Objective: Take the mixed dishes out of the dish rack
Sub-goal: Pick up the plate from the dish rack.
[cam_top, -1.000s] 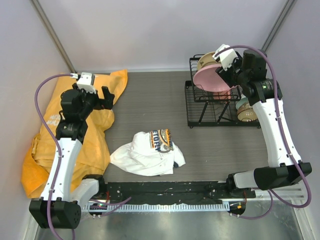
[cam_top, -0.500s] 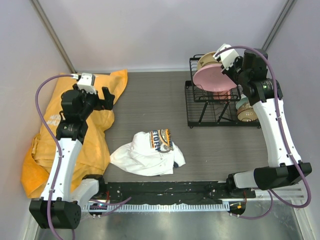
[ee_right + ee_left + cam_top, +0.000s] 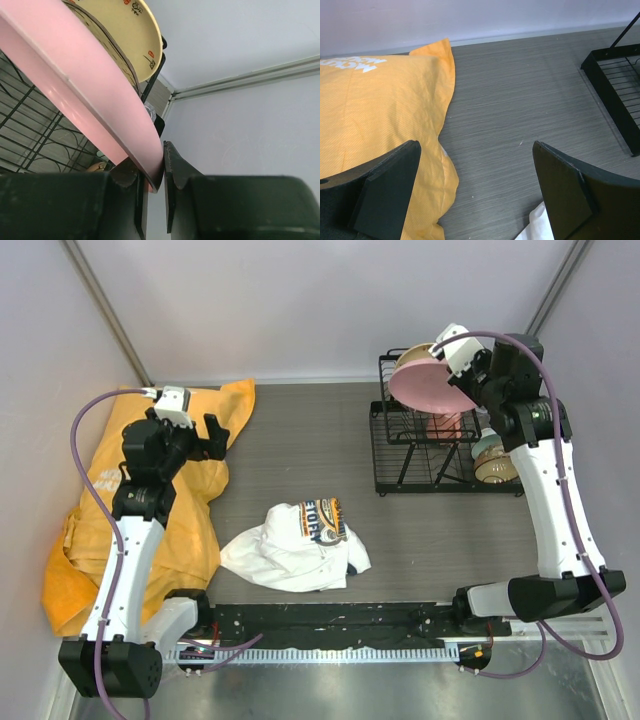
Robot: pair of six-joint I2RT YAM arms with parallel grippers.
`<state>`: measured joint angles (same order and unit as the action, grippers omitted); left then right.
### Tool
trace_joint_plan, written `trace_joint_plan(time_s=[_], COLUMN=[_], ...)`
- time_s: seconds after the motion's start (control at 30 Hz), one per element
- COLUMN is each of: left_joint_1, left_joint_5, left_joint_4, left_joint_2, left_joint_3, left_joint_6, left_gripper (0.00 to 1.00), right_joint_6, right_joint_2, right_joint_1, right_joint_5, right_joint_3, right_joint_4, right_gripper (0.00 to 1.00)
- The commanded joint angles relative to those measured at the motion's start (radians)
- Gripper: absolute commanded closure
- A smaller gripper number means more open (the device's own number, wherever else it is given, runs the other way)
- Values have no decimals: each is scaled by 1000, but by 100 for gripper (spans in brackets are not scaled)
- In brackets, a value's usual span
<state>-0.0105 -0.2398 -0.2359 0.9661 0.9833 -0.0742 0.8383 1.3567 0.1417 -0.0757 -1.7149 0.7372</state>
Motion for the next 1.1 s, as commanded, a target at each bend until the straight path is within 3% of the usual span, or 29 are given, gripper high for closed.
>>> trace_joint_plan(time_s=[0.0,0.13,0.4,0.67,0.73,0.93,1.07], left_joint_1=[6,6,6,0,-12,-144,-306], left_joint_5=[-19,-20,-45,-352,-368,-290,-198], left_joint_4=[53,55,49,64,99,131,168], left_joint_2=[-18,-18,-23,-29,-27,19,39], left_joint_3=[2,2,11,61,81,215,252], left_joint_6=[4,5,-6,-68,-84,-134,-148], left_gripper=[0,0,0,0,0,0,0], right_joint_6=[31,41,2,-136,-185,-336,-432], right_joint_2=[-47,-59,-91,-110,-110,-93,-68], right_joint_1=[-2,-2,-4,4,10,50,97], right_joint_5=[-19,-3,63,252,286,329,341], right_joint_3=[-55,-81,-133,-186,-177,-152,-132], right_joint_4=[-61,-13,62,140,131,68,18], right_gripper=[91,99,99,99,99,99,99])
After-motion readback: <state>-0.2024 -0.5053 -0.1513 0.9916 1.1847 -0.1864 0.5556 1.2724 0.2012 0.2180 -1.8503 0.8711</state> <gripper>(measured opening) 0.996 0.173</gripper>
